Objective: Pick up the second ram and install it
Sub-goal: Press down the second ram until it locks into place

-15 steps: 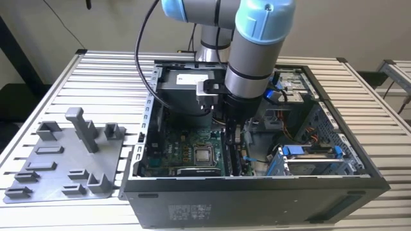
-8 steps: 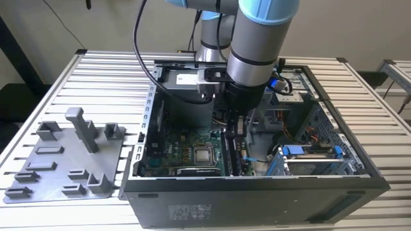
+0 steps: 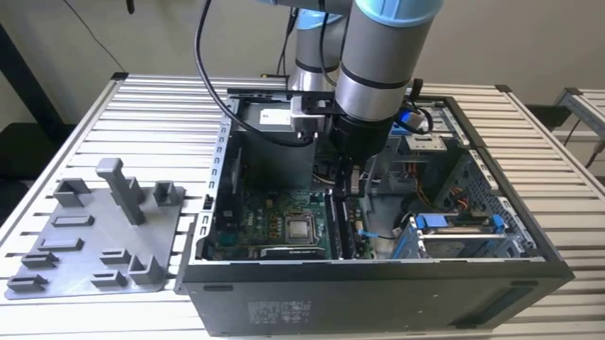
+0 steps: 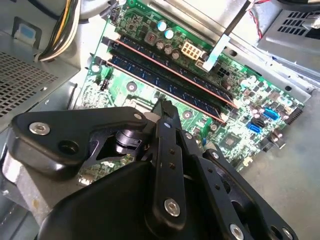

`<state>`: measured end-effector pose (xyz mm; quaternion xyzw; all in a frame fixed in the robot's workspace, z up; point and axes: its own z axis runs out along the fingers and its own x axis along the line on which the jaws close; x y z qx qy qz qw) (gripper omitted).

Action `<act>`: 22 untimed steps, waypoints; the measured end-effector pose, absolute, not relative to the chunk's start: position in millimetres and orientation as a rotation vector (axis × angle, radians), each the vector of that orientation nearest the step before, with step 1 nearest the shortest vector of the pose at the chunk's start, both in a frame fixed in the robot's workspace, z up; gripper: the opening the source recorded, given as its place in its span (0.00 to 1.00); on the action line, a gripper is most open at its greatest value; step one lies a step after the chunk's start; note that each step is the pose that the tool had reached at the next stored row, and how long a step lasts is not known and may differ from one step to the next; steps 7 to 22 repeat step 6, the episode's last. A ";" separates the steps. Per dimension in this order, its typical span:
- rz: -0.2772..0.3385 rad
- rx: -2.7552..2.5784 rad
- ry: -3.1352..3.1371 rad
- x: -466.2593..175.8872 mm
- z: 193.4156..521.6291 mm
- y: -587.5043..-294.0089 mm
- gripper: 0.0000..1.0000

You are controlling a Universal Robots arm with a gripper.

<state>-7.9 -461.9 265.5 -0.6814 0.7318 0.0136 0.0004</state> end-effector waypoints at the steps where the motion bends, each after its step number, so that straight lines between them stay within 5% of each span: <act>1: 0.043 -2.140 2.298 -7.9 265.6 -461.9 0.11; 22: 0.043 -2.140 2.298 -7.9 265.7 -461.9 0.11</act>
